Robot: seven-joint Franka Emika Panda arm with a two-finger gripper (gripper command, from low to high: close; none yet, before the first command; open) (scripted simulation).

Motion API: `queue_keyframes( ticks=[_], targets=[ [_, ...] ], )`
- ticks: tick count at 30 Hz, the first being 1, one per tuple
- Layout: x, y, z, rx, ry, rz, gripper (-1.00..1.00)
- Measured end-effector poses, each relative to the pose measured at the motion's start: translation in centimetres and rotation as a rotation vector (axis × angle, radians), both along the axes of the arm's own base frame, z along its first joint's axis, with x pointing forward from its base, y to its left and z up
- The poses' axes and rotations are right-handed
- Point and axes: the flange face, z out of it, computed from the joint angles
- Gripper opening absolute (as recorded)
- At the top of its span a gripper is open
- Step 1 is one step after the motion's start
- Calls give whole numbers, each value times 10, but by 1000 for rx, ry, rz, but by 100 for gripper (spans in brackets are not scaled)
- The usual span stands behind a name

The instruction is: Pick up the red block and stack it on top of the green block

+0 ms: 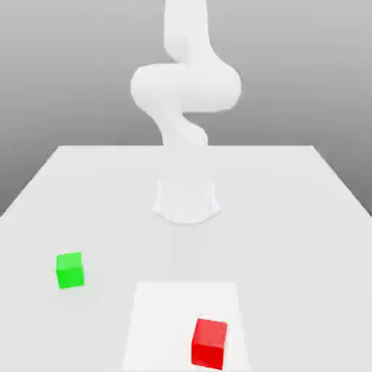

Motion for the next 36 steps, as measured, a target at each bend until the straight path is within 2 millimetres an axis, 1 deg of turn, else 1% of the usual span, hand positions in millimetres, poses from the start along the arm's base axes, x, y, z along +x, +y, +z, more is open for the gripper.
queue_keyframes(
  ticks=[3,6,9,12,15,18,20,23,25,29,30,35,36],
  targets=[
    [38,5,-52,1,91,-28,0],
    [67,8,-105,4,178,-53,0],
    [89,11,-160,9,265,-77,0],
    [105,14,-218,17,351,-98,0],
    [113,17,-276,28,437,-118,0],
    [114,21,-334,41,523,-137,0],
    [111,24,-372,52,580,-148,0],
    [100,29,-428,72,666,-166,0],
    [93,32,-460,84,708,-175,0],
    [92,33,-514,88,722,-179,0],
    [91,33,-523,87,722,-179,-100],
    [91,33,-523,87,721,-179,-100],
    [91,33,-528,87,722,-178,-100]
  ],
)
